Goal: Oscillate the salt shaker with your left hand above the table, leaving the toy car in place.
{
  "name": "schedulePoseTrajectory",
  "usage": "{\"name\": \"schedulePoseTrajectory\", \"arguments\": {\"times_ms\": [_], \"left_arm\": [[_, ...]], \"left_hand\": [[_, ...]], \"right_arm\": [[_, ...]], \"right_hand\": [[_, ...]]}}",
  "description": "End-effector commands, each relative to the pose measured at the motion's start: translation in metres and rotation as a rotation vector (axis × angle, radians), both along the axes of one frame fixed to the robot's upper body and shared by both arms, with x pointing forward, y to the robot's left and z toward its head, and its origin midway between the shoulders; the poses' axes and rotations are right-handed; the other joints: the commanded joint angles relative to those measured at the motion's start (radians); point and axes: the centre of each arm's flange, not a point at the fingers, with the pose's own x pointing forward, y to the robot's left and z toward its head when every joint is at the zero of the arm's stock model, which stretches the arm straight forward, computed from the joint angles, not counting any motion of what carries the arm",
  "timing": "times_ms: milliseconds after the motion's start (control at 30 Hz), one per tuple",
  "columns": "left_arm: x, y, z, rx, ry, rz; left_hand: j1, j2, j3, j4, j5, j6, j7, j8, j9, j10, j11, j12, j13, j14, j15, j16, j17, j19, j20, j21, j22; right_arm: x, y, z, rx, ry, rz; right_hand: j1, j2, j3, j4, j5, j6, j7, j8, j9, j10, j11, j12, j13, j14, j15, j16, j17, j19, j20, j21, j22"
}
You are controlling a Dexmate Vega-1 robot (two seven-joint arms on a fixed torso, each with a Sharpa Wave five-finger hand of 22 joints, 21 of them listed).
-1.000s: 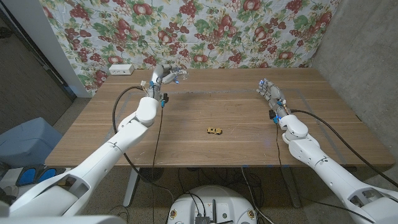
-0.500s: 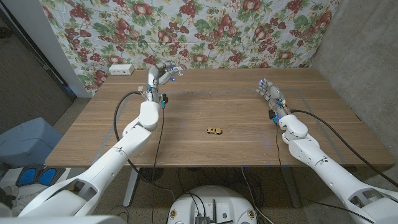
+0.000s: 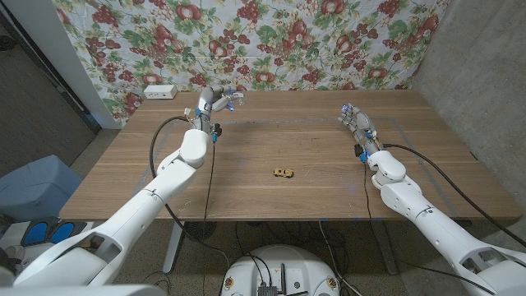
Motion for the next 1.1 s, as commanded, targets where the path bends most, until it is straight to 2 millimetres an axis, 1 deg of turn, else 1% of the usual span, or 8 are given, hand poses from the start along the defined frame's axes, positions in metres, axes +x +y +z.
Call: {"name": "schedulePoseTrajectory", "arguments": {"times_ms": [33, 467, 867, 1100], "left_arm": [[0.010, -0.002, 0.008, 0.171, 0.152, -0.022], [0.023, -0.007, 0.019, 0.355, 0.267, -0.096], [0.028, -0.010, 0.021, 0.410, 0.321, -0.118], [0.026, -0.011, 0.022, 0.405, 0.310, -0.111]], "left_hand": [[0.165, 0.171, 0.053, 0.055, 0.008, 0.003, -0.002, -0.002, 0.006, 0.006, -0.004, 0.003, 0.004, 0.306, -0.317, 0.006, 0.006, -0.039, -0.156, 0.011, -0.001], [0.165, 0.170, 0.054, 0.054, 0.008, 0.005, -0.001, -0.002, 0.006, 0.005, -0.004, 0.003, 0.004, 0.306, -0.317, 0.005, 0.006, -0.042, -0.156, 0.020, -0.003], [0.164, 0.170, 0.055, 0.054, 0.008, 0.004, 0.000, -0.002, 0.007, 0.003, -0.001, 0.001, 0.003, 0.306, -0.317, 0.004, 0.006, -0.046, -0.155, 0.026, -0.006], [0.164, 0.170, 0.056, 0.054, 0.008, 0.005, 0.000, -0.002, 0.007, 0.005, -0.003, 0.002, 0.003, 0.306, -0.317, 0.004, 0.006, -0.048, -0.155, 0.031, -0.008]], "right_arm": [[0.003, 0.003, 0.002, 0.002, 0.003, -0.001], [0.006, 0.004, 0.003, -0.001, 0.005, -0.003], [0.008, 0.004, 0.005, -0.001, 0.004, -0.002], [0.008, 0.002, 0.005, 0.003, 0.006, -0.001]], "right_hand": [[-0.010, -0.001, 0.008, 0.003, -0.001, 0.008, -0.001, 0.003, 0.003, 0.007, -0.003, 0.007, 0.002, 0.000, -0.002, 0.008, -0.001, 0.011, 0.000, -0.003, 0.005], [-0.011, -0.001, 0.009, 0.002, -0.001, 0.008, -0.001, 0.003, 0.003, 0.007, -0.003, 0.007, 0.002, 0.000, -0.002, 0.008, -0.002, 0.012, 0.000, -0.006, 0.005], [-0.011, -0.001, 0.011, 0.001, -0.001, 0.008, -0.001, 0.003, 0.003, 0.007, -0.003, 0.007, 0.002, 0.001, -0.003, 0.008, -0.002, 0.013, 0.000, -0.008, 0.006], [-0.012, -0.001, 0.011, 0.001, -0.001, 0.007, -0.001, 0.003, 0.003, 0.006, -0.004, 0.007, 0.002, 0.000, -0.002, 0.008, -0.002, 0.013, -0.001, -0.010, 0.006]]}}
